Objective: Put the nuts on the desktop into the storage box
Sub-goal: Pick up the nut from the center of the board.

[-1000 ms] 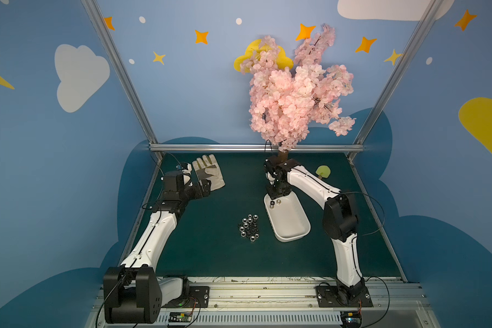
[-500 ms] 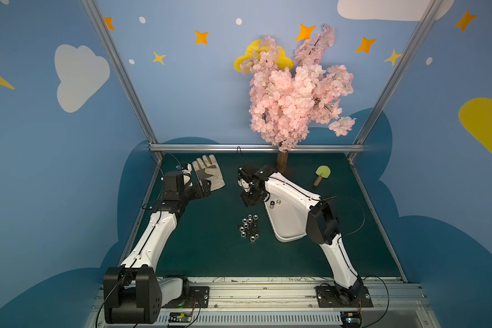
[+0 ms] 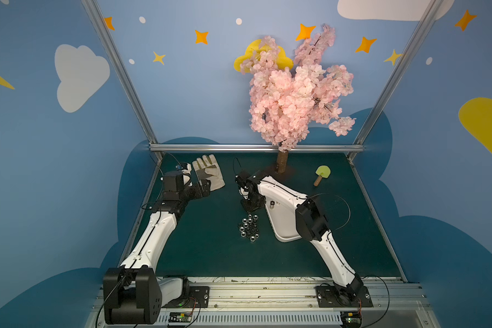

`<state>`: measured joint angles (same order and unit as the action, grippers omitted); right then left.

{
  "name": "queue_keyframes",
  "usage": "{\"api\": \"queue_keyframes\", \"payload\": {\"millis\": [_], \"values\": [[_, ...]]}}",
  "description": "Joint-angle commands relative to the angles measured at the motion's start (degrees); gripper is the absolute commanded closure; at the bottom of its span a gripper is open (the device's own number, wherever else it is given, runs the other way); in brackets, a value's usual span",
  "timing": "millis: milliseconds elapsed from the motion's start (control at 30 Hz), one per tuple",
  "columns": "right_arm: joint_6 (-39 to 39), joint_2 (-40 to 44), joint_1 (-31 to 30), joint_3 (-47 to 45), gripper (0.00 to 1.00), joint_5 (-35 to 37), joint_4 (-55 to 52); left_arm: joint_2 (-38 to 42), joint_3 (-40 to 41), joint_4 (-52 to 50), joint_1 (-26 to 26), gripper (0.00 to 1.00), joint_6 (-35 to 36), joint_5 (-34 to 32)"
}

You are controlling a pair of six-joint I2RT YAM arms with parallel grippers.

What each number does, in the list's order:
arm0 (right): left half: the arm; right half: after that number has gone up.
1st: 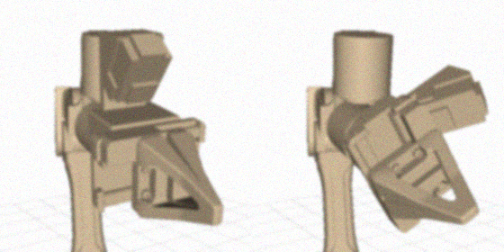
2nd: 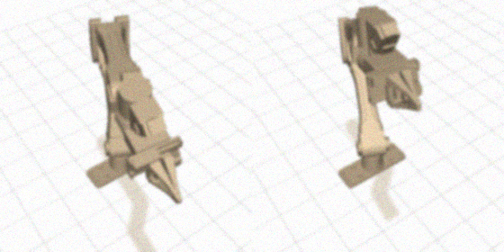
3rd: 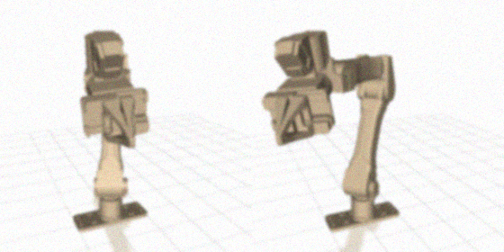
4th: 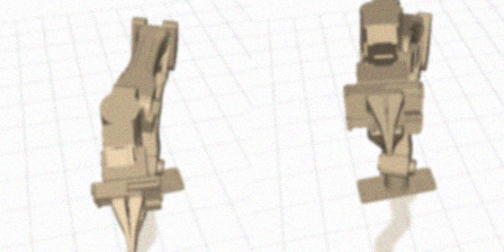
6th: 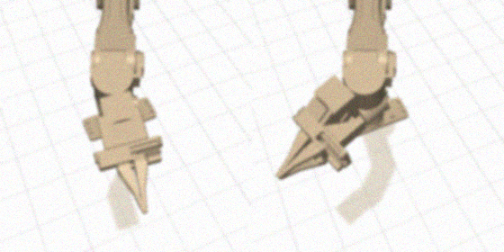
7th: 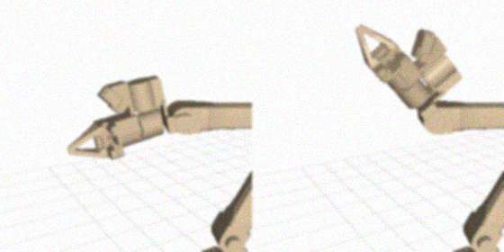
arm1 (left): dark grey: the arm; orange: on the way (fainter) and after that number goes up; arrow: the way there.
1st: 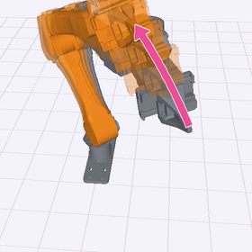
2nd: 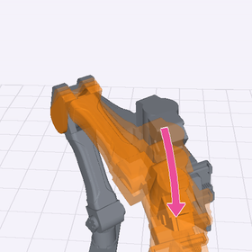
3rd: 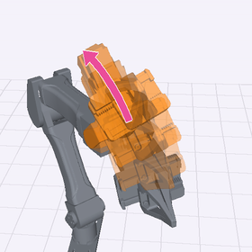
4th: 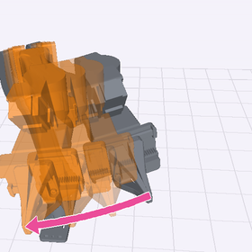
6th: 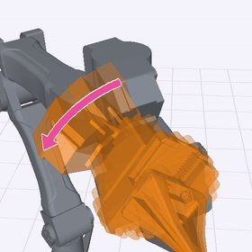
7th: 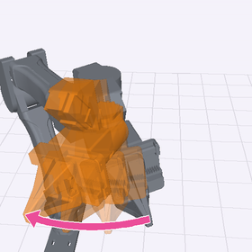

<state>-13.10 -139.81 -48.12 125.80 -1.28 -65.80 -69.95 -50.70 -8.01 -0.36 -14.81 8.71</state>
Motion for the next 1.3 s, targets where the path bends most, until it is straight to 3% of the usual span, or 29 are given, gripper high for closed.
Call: {"api": "queue_keyframes", "payload": {"millis": [0,600,800,1067,1267], "values": [[-0.6,-0.8,-1.0,0.7,0.59,-1.0,-1.6,1.1,-0.8,0.1,-0.2,0.0,0.1,-0.1],[-0.8,-2.1,-2.0,-3.2,0.65,2.7,-1.3,1.6,-0.6,-0.1,-0.2,0.0,0.2,-0.6],[-1.0,-0.4,-2.8,-4.2,0.88,4.6,-0.8,1.8,-0.6,-0.1,-0.2,0.0,0.2,-0.8],[-0.5,12.0,-1.8,-2.8,0.91,9.0,0.2,0.6,0.0,2.9,-0.3,0.0,-1.7,1.2],[-1.7,24.2,3.2,-11.0,0.91,8.9,0.2,0.6,0.1,3.5,-0.2,0.0,-2.2,1.8]]}}
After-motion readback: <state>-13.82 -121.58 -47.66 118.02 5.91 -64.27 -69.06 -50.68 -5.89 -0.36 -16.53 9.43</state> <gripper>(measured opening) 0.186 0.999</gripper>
